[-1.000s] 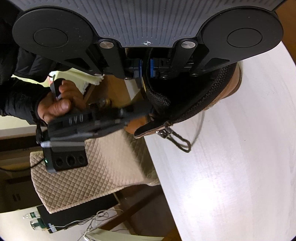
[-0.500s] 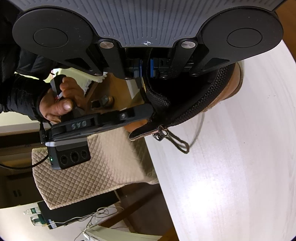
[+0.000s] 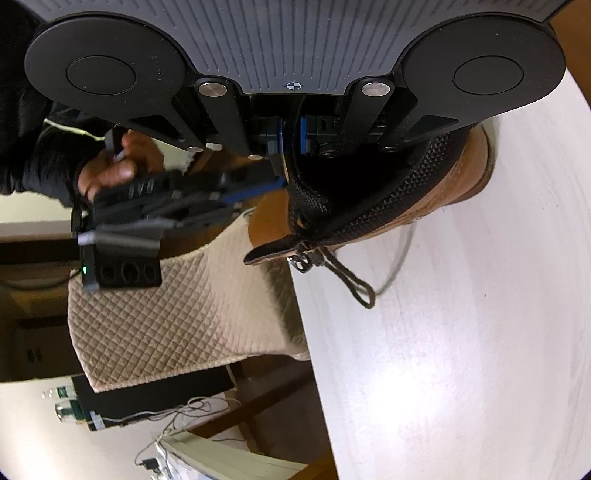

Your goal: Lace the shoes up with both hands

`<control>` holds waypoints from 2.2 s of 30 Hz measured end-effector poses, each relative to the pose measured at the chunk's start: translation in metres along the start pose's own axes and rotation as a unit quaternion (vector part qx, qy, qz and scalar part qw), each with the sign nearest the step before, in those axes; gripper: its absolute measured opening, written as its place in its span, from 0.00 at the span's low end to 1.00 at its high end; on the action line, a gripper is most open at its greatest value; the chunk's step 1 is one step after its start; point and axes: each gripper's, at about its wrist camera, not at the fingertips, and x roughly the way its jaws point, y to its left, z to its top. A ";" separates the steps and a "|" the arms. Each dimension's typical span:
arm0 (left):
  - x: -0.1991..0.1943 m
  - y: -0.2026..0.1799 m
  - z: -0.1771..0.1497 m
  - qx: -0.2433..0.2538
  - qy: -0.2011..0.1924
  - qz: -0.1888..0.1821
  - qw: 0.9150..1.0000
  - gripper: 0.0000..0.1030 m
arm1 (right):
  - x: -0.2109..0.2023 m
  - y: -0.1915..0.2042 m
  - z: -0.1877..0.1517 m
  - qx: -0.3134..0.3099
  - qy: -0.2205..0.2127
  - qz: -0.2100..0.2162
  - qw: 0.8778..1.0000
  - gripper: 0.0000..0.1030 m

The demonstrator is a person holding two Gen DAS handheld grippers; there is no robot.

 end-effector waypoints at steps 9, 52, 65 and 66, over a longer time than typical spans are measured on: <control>0.001 0.002 -0.002 0.002 -0.003 0.005 1.000 0.08 | 0.014 0.005 0.000 -0.013 0.013 -0.004 1.000 0.11; -0.004 0.014 -0.008 -0.026 -0.016 -0.032 0.999 0.08 | -0.006 0.002 0.013 -0.007 0.054 0.015 0.998 0.01; -0.005 0.024 -0.010 -0.063 -0.023 -0.061 0.996 0.08 | -0.005 -0.003 0.010 0.029 0.035 0.027 0.999 0.17; -0.005 0.024 -0.010 -0.063 -0.023 -0.062 0.996 0.08 | -0.004 -0.003 0.009 0.030 0.034 0.031 0.998 0.17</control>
